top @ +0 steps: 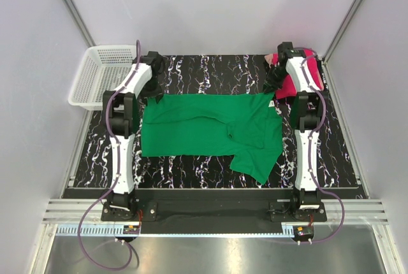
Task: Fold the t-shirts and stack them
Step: Fold the tshirt
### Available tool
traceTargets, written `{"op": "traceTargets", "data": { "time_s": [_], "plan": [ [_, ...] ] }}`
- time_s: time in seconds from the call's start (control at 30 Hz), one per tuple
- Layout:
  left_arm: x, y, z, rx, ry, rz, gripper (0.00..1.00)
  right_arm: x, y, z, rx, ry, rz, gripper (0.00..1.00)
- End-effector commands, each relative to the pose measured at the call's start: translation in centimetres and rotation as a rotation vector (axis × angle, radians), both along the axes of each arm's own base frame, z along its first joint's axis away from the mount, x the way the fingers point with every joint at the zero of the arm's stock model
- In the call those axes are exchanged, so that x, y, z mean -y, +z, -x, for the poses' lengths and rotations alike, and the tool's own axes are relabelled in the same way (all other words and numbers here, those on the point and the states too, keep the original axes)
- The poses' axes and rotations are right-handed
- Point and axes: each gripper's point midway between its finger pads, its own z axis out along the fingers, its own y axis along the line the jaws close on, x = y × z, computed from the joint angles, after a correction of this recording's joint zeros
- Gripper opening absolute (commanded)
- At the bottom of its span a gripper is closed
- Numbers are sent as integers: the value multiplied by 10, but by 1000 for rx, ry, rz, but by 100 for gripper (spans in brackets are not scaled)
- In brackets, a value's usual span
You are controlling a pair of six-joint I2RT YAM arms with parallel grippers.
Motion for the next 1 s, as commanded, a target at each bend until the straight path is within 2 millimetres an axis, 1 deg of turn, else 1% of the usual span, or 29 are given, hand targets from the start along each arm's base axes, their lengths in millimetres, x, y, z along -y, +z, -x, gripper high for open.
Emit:
{"op": "traceTargets", "data": {
  "time_s": [0.0,0.07,0.17,0.3,0.4,0.57,0.67,0.7,0.73,0.77,0.8,0.83,0.9,0.93,0.97],
  "plan": [
    [-2,7,-21,66,7,-33,52,4,-17,4,-36,9,27,23],
    [-1,2,-23,63,7,-33,52,4,-24,5,-44,10,30,23],
    [1,1,-28,72,2,-35,52,6,-32,6,-57,12,41,22],
    [0,-8,-26,49,-4,-50,51,12,-39,8,-72,0,77,21],
    [-4,-14,-19,29,7,-69,51,15,-40,9,-78,-12,93,20],
    [-7,-28,-11,-19,2,-83,50,17,-37,8,-74,-17,101,20],
    [-7,-29,-12,-20,7,-85,49,16,-38,9,-78,-14,99,20],
    [-6,-30,-11,-26,4,-80,45,16,-40,9,-82,-12,102,20],
    [-4,-27,-14,-18,9,-73,43,17,-39,9,-81,-13,101,18],
    [-4,-25,-14,-20,13,-69,40,17,-40,10,-85,-12,100,5],
    [-3,-24,-13,-26,14,-65,36,17,-39,10,-87,-13,104,0],
    [-2,-21,-15,-18,17,-59,28,17,-39,10,-87,-17,105,0],
    [0,-21,-12,-37,23,-35,19,18,-38,10,-91,-21,110,0],
    [2,-17,-16,-27,27,-22,11,19,-35,8,-82,-23,111,0],
    [0,-17,-15,-37,35,-14,6,19,-33,8,-80,-24,112,0]
  ]
}}
